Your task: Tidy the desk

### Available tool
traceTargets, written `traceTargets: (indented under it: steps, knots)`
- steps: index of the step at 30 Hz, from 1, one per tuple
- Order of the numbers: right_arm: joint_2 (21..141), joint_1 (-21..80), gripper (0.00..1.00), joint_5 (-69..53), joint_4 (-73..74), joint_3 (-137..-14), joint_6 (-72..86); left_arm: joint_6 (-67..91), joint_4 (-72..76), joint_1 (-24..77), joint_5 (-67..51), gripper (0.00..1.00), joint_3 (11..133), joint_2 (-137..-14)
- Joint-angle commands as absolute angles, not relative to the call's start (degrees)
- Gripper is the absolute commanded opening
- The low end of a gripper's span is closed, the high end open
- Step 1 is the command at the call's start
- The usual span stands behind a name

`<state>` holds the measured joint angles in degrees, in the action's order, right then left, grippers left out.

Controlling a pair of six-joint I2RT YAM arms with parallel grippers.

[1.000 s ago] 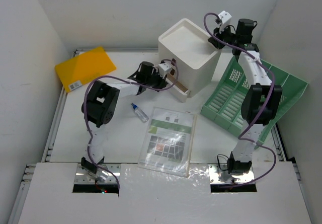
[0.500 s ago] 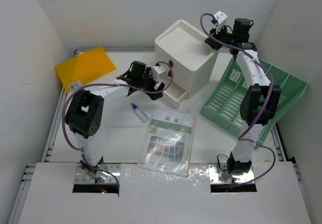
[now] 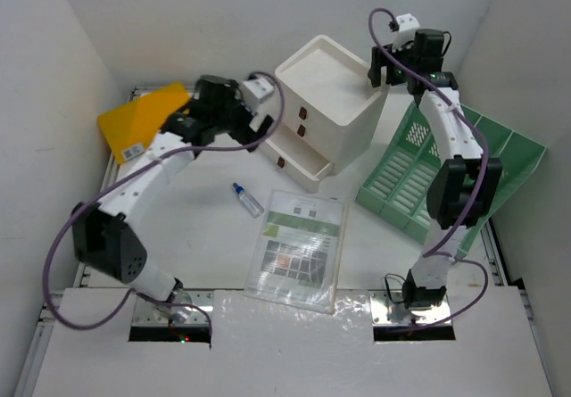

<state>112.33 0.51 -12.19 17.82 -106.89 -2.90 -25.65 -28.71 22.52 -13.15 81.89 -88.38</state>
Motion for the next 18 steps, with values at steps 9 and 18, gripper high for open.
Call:
traceTargets:
  steps: [9, 18]
  knots:
    - [92.45, 30.04, 0.86, -7.01, 16.95, -90.45, -7.2, -22.23, -37.7, -17.65, -26.62, 0.99, 85.26, -73.83]
    - [112.72, 50.7, 0.75, -7.04, 21.61, -91.91, -7.04, -24.34, -25.86, -26.72, -15.4, 0.99, 61.65, -61.8]
